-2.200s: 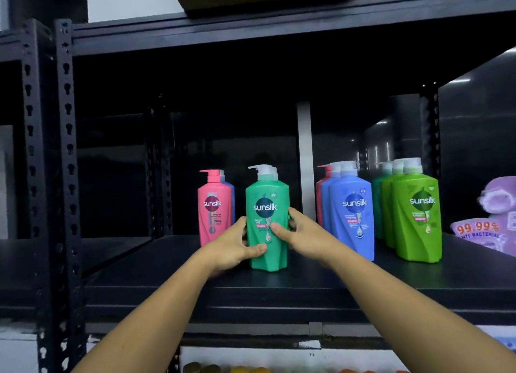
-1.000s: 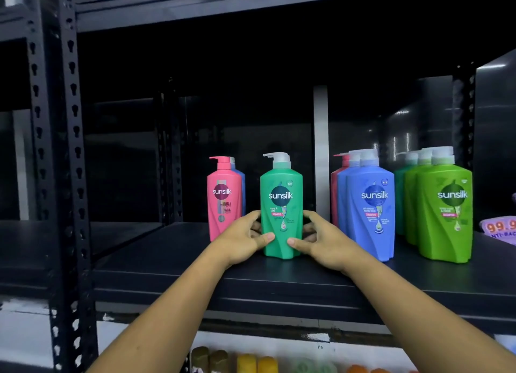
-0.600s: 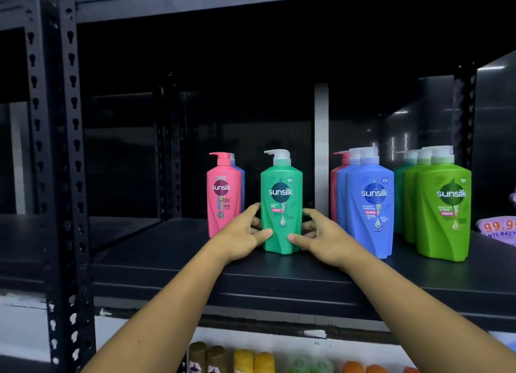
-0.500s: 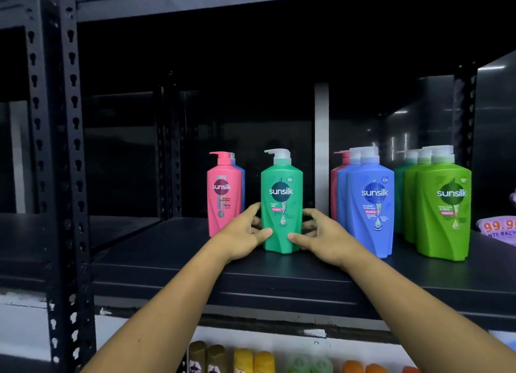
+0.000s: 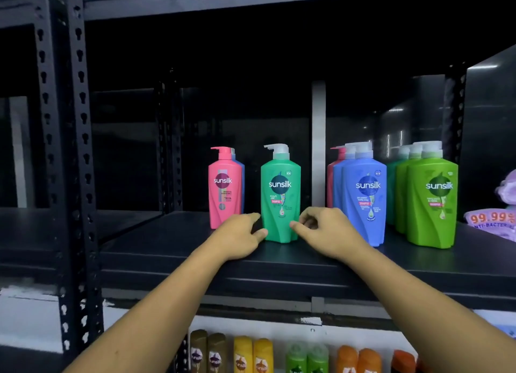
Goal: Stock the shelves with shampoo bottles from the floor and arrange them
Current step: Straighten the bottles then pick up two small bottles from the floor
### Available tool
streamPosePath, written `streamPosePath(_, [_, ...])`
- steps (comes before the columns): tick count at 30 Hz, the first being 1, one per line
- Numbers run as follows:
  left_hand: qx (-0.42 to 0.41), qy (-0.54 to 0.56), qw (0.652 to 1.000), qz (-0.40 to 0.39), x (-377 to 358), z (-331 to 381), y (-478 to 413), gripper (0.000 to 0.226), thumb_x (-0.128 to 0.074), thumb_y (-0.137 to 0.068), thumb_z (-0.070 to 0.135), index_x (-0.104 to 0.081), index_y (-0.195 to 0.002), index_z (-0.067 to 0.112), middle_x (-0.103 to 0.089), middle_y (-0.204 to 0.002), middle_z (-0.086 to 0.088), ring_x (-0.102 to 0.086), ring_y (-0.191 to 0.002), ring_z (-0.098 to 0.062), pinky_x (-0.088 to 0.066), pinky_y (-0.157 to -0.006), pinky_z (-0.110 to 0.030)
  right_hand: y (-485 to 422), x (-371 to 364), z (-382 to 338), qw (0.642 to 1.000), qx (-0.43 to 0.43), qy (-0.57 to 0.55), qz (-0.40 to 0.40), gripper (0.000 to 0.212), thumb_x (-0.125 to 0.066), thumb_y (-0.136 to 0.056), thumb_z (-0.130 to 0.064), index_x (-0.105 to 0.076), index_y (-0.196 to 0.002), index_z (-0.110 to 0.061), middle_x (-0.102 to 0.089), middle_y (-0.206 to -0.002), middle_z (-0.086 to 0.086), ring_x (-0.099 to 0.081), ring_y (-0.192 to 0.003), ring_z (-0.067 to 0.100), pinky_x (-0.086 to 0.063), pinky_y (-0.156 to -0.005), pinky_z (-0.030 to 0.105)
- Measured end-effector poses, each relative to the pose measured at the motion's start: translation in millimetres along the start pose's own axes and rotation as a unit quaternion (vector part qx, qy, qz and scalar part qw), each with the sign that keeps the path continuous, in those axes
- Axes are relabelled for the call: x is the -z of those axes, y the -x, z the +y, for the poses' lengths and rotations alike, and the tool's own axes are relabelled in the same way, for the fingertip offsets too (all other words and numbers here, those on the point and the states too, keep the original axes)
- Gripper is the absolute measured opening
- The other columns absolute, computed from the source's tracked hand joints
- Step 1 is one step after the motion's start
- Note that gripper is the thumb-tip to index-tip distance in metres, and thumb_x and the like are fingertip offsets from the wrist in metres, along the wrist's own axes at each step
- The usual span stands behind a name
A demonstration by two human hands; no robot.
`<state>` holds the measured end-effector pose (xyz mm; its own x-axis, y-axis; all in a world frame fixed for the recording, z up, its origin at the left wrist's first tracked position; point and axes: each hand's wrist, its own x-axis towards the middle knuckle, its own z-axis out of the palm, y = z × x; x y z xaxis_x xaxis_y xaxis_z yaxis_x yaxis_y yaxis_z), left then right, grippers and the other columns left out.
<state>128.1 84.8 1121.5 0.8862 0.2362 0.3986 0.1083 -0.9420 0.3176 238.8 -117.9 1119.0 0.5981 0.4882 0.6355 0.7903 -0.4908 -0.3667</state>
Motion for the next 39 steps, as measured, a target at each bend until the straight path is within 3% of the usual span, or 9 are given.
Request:
streamPosePath(6, [-0.088, -0.023, 0.996, -0.004, 0, 18, 71, 0.043, -0.052, -0.103, 0.048, -0.066, -0.135, 0.024, -0.069, -0.131, 0.007, -0.062, -0.119, -0.013, -0.048, -0.106, -0.038, 78, 23, -23, 0.975, 0.096, 0.105, -0.168, 0.071, -0.030, -0.088, -0.082, -0.061, -0.128, -0.033, -0.069, -0.121, -0.011, -0.062, -0.111, 0.011, -0.052, -0.096, 0.039])
streamPosePath(9, [-0.144, -0.045, 0.988, 0.031, -15, 27, 106, 0.047, -0.046, -0.107, 0.044, -0.054, -0.148, 0.023, -0.055, -0.151, 0.007, -0.047, -0.141, -0.013, -0.027, -0.124, -0.033, 117, 28, -32, 0.972, 0.136, 0.083, -0.170, 0.072, -0.029, -0.093, -0.073, -0.042, -0.151, -0.032, -0.041, -0.155, -0.016, -0.033, -0.145, 0.004, -0.026, -0.122, 0.036])
streamPosePath(11, [-0.159, -0.009, 0.985, 0.061, -24, 32, 130, 0.046, -0.048, -0.107, 0.038, -0.053, -0.149, 0.020, -0.051, -0.154, 0.005, -0.035, -0.148, -0.008, -0.016, -0.124, -0.020, 143, 29, -32, 0.982, 0.118, 0.016, -0.147, 0.070, -0.032, -0.095, -0.068, -0.037, -0.155, -0.034, -0.033, -0.158, -0.021, -0.019, -0.149, -0.006, -0.018, -0.125, 0.030])
streamPosePath(14, [-0.165, 0.035, 0.983, 0.072, -44, 34, 165, 0.044, -0.056, -0.105, 0.031, -0.056, -0.147, 0.016, -0.056, -0.149, 0.003, -0.032, -0.143, -0.002, -0.009, -0.115, -0.002, 181, 21, -27, 0.985, 0.087, -0.034, -0.145, 0.060, -0.039, -0.099, -0.060, -0.038, -0.154, -0.037, -0.039, -0.154, -0.022, -0.029, -0.143, -0.008, -0.027, -0.121, 0.023])
streamPosePath(20, [-0.113, 0.089, 0.988, -0.053, -133, 10, 230, 0.047, -0.050, -0.105, 0.044, -0.057, -0.146, 0.023, -0.056, -0.149, 0.008, -0.047, -0.138, -0.003, -0.038, -0.116, -0.028, 267, -38, -9, 0.974, 0.072, -0.017, -0.212, 0.048, -0.043, -0.104, -0.045, -0.046, -0.149, -0.028, -0.049, -0.147, -0.017, -0.038, -0.136, -0.005, -0.020, -0.111, 0.005])
streamPosePath(26, [0.031, 0.151, 0.963, -0.221, -248, -21, 330, 0.052, -0.054, -0.104, 0.042, -0.048, -0.153, 0.026, -0.043, -0.159, 0.010, -0.045, -0.142, -0.009, -0.036, -0.115, -0.019, 391, -120, 25, 0.932, -0.055, -0.035, -0.357, 0.056, -0.038, -0.105, -0.049, -0.038, -0.155, -0.023, -0.042, -0.157, -0.007, -0.035, -0.144, 0.009, -0.027, -0.118, 0.023])
streamPosePath(30, [0.090, 0.156, 0.935, -0.306, -311, -38, 384, 0.054, -0.053, -0.105, 0.039, -0.044, -0.155, 0.020, -0.041, -0.160, 0.005, -0.038, -0.145, -0.009, -0.020, -0.108, -0.005, 463, -172, 42, 0.888, -0.110, -0.034, -0.445, 0.058, -0.038, -0.105, -0.047, -0.035, -0.156, -0.019, -0.039, -0.159, 0.000, -0.034, -0.146, 0.014, -0.026, -0.121, 0.030])
streamPosePath(35, [0.142, 0.129, 0.893, -0.406, -357, -58, 425, 0.057, -0.046, -0.102, 0.047, -0.048, -0.152, 0.018, -0.046, -0.155, 0.001, -0.043, -0.144, -0.020, -0.035, -0.117, -0.030, 516, -206, 45, 0.846, -0.150, -0.017, -0.512, 0.052, -0.035, -0.106, -0.045, -0.041, -0.151, -0.021, -0.047, -0.153, 0.001, -0.042, -0.140, 0.022, -0.031, -0.116, 0.038])
streamPosePath(39, [0.161, 0.107, 0.863, -0.467, -370, -73, 450, 0.044, -0.048, -0.100, 0.043, -0.058, -0.135, 0.018, -0.058, -0.133, -0.004, -0.057, -0.119, -0.025, -0.049, -0.099, -0.040, 540, -218, 49, 0.806, -0.178, -0.002, -0.565, 0.051, -0.031, -0.107, -0.044, -0.041, -0.151, -0.018, -0.045, -0.154, 0.003, -0.039, -0.143, 0.024, -0.022, -0.120, 0.045])
